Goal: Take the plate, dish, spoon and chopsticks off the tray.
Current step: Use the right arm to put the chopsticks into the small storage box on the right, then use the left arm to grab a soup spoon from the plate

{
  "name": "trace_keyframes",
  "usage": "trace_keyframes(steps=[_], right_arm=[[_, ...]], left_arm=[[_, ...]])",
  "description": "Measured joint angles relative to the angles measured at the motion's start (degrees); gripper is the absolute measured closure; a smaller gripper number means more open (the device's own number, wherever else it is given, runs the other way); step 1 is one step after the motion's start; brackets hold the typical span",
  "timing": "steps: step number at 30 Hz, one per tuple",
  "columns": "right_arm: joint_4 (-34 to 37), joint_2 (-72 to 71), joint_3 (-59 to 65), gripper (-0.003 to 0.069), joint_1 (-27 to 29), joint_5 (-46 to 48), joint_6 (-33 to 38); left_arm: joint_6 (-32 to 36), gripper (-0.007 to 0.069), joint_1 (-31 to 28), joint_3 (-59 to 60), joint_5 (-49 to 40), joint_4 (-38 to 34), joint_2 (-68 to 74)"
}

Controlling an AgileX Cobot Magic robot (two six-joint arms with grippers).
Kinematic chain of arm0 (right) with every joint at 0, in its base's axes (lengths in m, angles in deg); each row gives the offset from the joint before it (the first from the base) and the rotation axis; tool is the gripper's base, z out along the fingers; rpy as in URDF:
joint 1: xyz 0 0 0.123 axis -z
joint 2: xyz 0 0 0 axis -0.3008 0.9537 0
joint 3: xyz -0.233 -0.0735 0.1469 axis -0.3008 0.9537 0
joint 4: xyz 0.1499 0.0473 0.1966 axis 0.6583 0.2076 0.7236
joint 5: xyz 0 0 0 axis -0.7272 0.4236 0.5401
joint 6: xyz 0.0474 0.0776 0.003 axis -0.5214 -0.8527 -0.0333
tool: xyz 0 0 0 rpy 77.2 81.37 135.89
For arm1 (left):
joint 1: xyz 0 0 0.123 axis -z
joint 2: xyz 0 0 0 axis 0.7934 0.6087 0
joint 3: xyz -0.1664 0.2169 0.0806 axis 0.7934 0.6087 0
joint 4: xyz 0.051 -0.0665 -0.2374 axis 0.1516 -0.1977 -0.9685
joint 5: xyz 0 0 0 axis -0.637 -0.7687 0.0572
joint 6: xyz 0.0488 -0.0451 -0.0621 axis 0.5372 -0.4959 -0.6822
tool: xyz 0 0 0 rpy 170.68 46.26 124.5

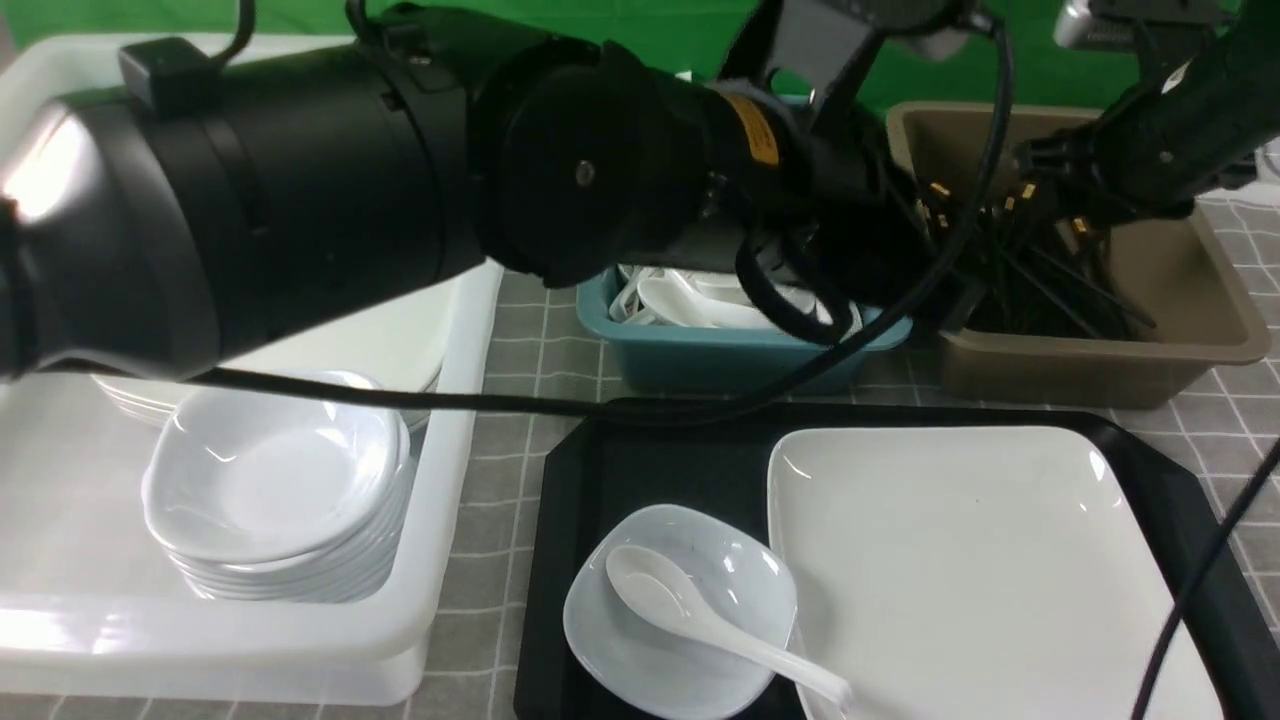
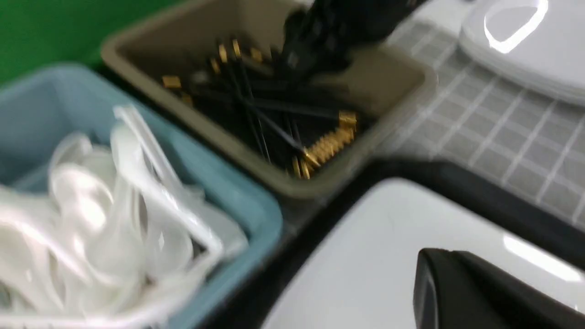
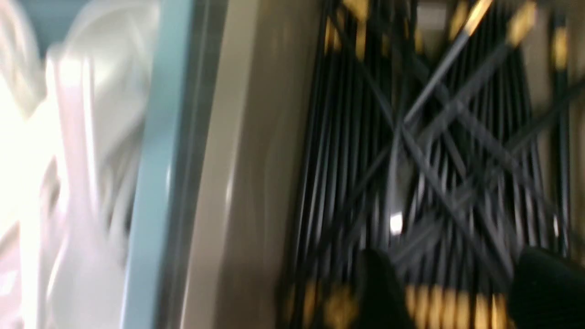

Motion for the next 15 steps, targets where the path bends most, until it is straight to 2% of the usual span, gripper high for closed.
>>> trace_keyframes(steps=[2, 3, 4, 5, 7, 10, 15], right_arm=[[0.0, -3.76, 0.2, 0.0491, 0.0, 7.1, 1.91], [0.0, -5.22, 0.29, 0.0519, 0.0, 8.88, 2.37], [0.05, -8.93, 0.83, 0.0581, 0.0, 11.82, 3.44], [0.38, -11.9, 1.67, 0.0602, 0.0, 13.81, 3.83], [2.1, -17.5, 4.31, 0.062, 0.0, 16.45, 5.65], [9.07, -27.75, 12.5, 0.0625, -0.13, 18.03, 12.64], [15.39, -40.87, 28.9, 0.0625, -3.63, 16.49, 18.89]], left_arm=[[-1.34, 0.0622, -0.58, 0.0, -6.24, 0.0, -0.19], [-1.92, 0.0622, -0.95, 0.0, -8.29, -0.05, -0.33], [-2.59, 0.0622, -1.54, 0.0, -13.29, -0.05, -0.67], [-2.76, 0.0622, -1.79, 0.0, -16.75, -0.05, -0.8], [-2.76, 0.0622, -2.03, 0.0, -22.27, 0.2, -1.09], [-2.33, 0.0622, -2.03, 0.21, -30.32, 0.7, -1.12], [-0.45, 0.0622, -2.03, 1.92, -32.19, 1.06, -1.12]])
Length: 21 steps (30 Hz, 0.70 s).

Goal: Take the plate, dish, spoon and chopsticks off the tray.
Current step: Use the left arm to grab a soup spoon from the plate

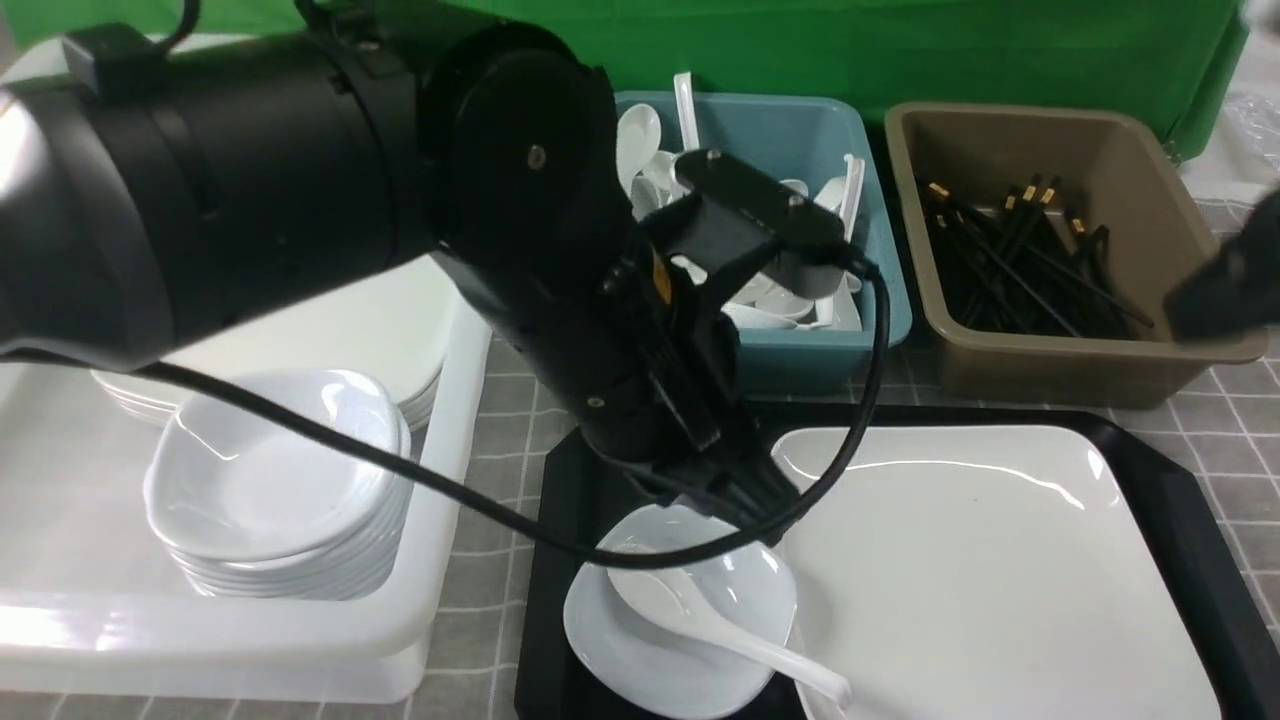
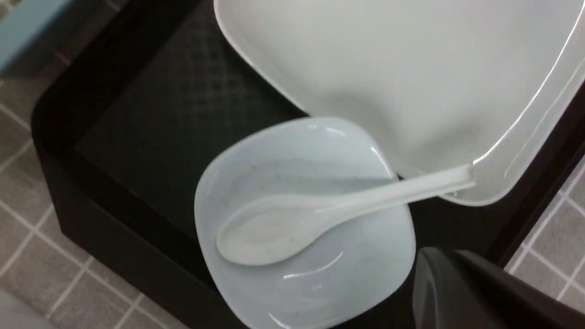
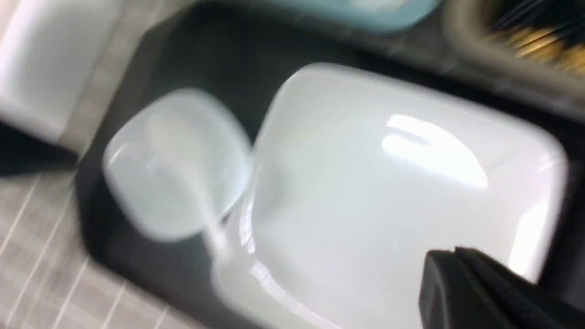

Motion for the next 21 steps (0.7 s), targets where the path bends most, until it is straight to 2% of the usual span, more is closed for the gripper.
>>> trace_keyframes(steps=[4, 9, 13, 14, 15, 16, 18, 21], right_arm=[[0.63, -5.19, 10.24, 0.062, -5.26, -3.84, 5.86], [0.7, -5.9, 14.35, 0.0603, -9.86, -5.73, 6.4], [0.7, -6.03, 14.44, 0.06, -10.89, -6.48, 5.23], [0.7, -6.03, 14.44, 0.0599, -10.94, -6.65, 4.84], [0.7, -6.03, 14.44, 0.0599, -10.94, -6.81, 4.77], [0.7, -6.03, 14.44, 0.0597, -10.94, -6.9, 4.49], [0.7, -6.03, 14.44, 0.0594, -10.94, -6.96, 4.15], [0.7, -6.03, 14.44, 0.0588, -10.94, -7.07, 3.93]], left_arm=[[-0.38, 0.0622, 0.0, 1.41, -0.77, 0.17, 0.0], [1.24, 0.0622, 0.0, 3.28, 1.1, -0.26, 0.0], [11.72, 0.0622, 0.0, 5.57, 4.74, -3.58, 0.05], [18.57, 0.062, 0.0, 6.84, 6.49, -5.92, 0.3], [21.16, 0.0619, 0.0, 7.32, 7.08, -6.73, 0.59], [26.74, 0.061, 0.0, 8.41, 8.43, -8.19, 1.25], [31.35, 0.0585, 0.0, 9.5, 10.33, -9.2, 2.94], [33.88, 0.0522, 0.0, 10.02, 12.72, -9.61, 5.79]])
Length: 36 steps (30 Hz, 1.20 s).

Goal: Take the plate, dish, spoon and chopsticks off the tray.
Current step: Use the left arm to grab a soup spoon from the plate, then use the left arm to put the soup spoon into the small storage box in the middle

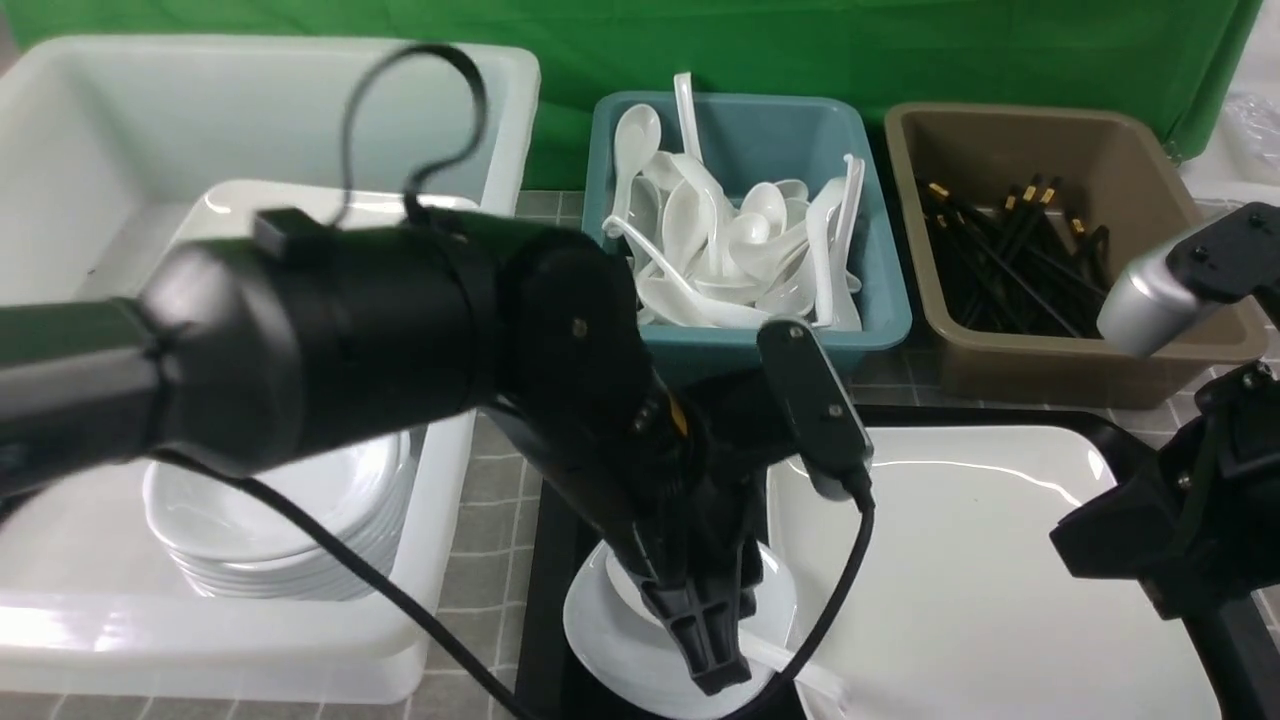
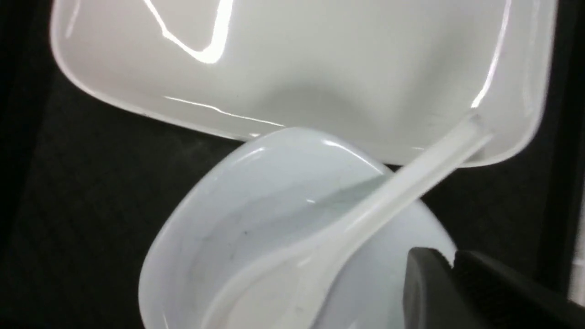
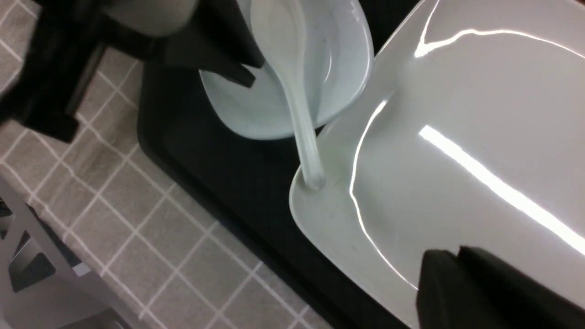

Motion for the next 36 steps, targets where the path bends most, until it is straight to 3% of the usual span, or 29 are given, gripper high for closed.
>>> trace_keyframes(steps=[10, 14, 17, 20, 23, 24, 25, 26, 36], right_arm=[[0.0, 0.0, 0.0, 0.0571, 0.0, -0.17, -0.14], [0.0, 0.0, 0.0, 0.0568, 0.0, -0.17, -0.14], [0.0, 0.0, 0.0, 0.0568, 0.0, -0.17, -0.14], [0.0, 0.0, 0.0, 0.0568, 0.0, -0.17, -0.32], [0.0, 0.0, 0.05, 0.0568, 0.0, -0.17, -0.37], [0.0, 0.0, 0.03, 0.0568, 0.0, -0.17, -0.37], [0.0, 0.0, 0.08, 0.0568, 0.0, -0.17, -0.37], [0.0, 0.0, 0.1, 0.0568, 0.0, -0.22, -0.39], [0.0, 0.0, 0.22, 0.0568, 0.0, -3.01, -4.23]], left_arm=[[5.06, 0.0094, 0.0, 0.0, 5.82, 1.32, 8.52], [5.08, 0.0064, 0.0, 0.0, 6.96, 3.47, 9.77], [4.79, 0.0067, 0.0, 0.0, 8.25, 4.63, 10.62], [4.73, 0.0117, 0.0, 0.0, 8.31, 4.9, 10.95], [4.2, 0.0243, 0.0, 0.0, 8.18, 4.9, 10.89], [3.19, 0.0322, 0.0, 0.0, 8.02, 4.9, 10.73], [3.03, 0.0336, 0.0, 0.0, 8.01, 4.9, 10.68], [1.72, 0.0426, 0.0, 0.0, 7.96, 5.01, 10.08], [-13.64, 0.0438, -2.04, -6.41, 8.09, 6.22, 0.99]])
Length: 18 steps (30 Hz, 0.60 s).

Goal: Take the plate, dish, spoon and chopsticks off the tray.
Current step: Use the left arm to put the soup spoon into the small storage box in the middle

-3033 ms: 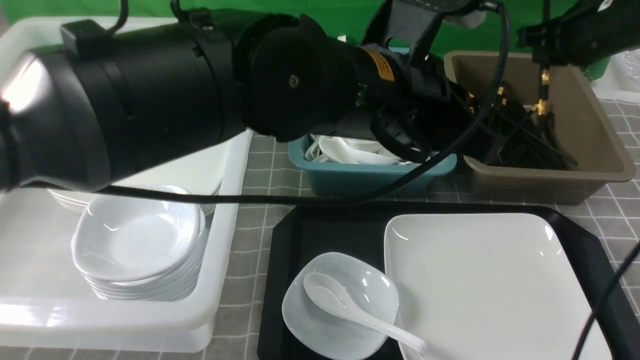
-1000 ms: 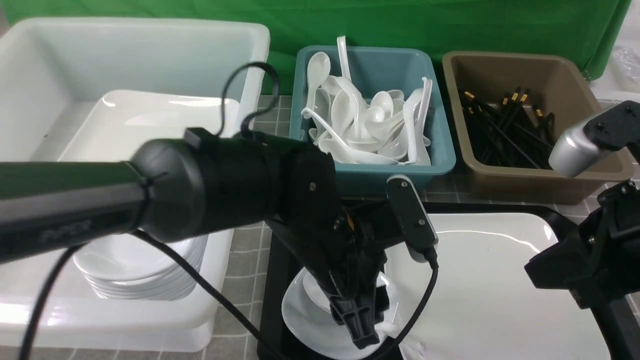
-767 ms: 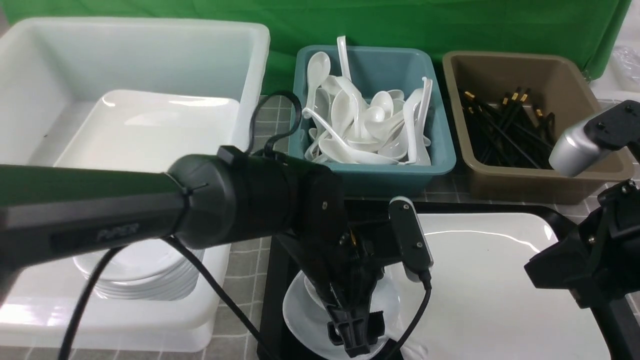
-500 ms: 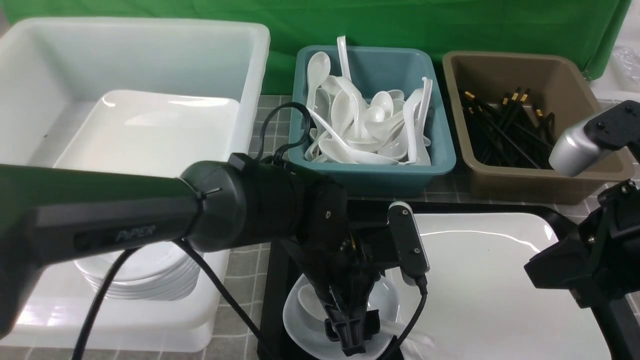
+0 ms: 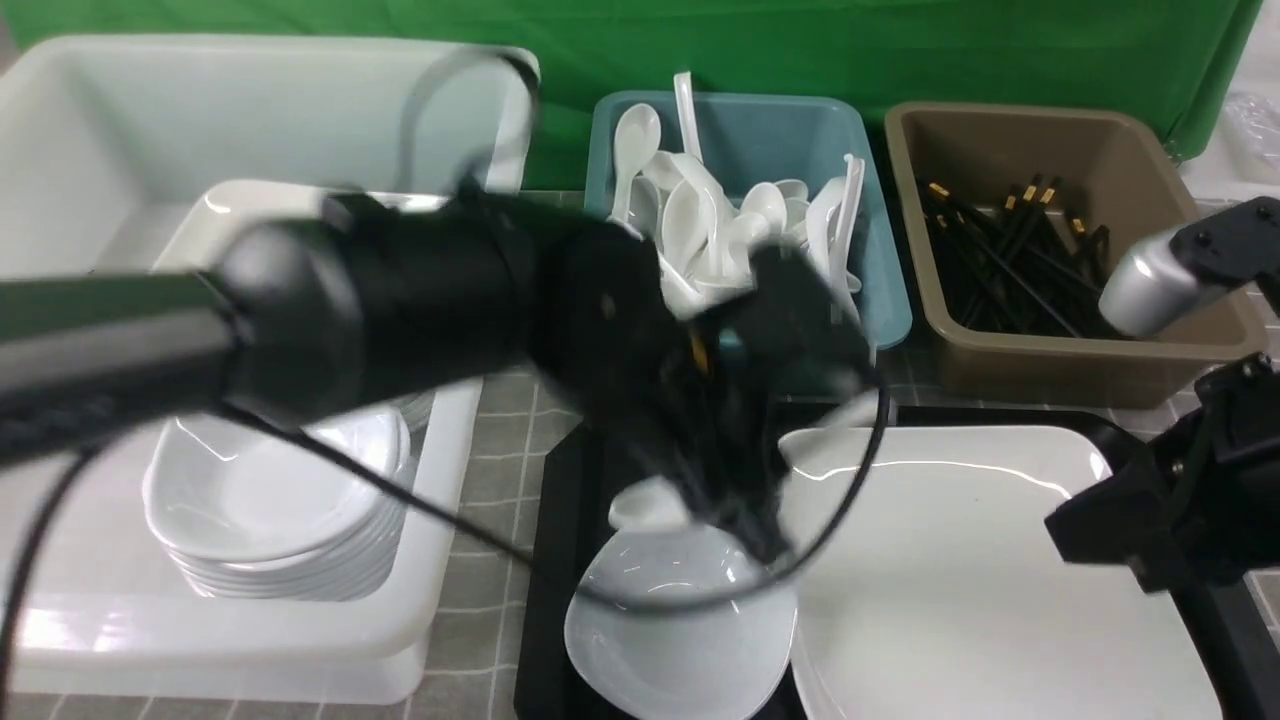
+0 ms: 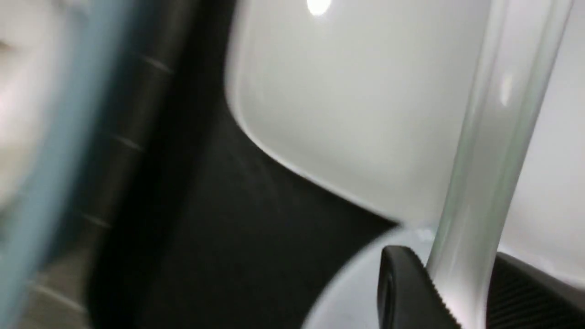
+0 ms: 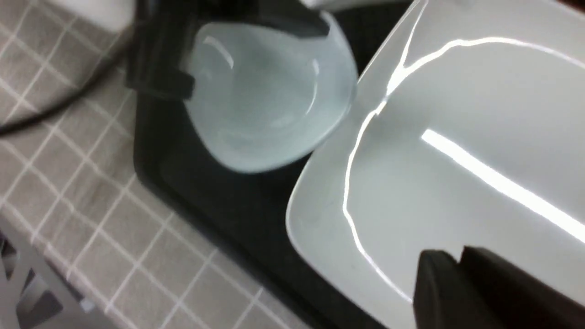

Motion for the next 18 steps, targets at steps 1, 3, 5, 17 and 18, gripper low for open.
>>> trace_keyframes(steps=[1, 3, 5, 17, 18], right_arm=[[0.0, 0.0, 0.04, 0.0568, -0.13, -1.75, -0.68], [0.35, 0.0, 0.04, 0.0568, -0.41, -4.01, -0.96], [1.15, 0.0, 0.04, 0.0568, -0.47, -6.48, -1.24], [5.53, 0.0, 0.07, 0.0568, -0.47, -18.06, -1.73], [5.53, 0.0, 0.07, 0.0568, -0.47, -18.65, -1.73]], left_arm=[[-2.86, 0.0438, -1.11, -3.57, 0.44, 0.07, -0.93], [-6.24, 0.0438, -2.65, -8.54, 1.27, 0.15, -1.51], [-9.27, 0.0438, -4.03, -12.59, 2.92, 0.22, -1.57], [-16.34, 0.0438, -13.25, -32.6, 22.22, 0.73, 13.66], [-16.34, 0.0438, -13.41, -32.66, 22.44, 1.04, 15.37]])
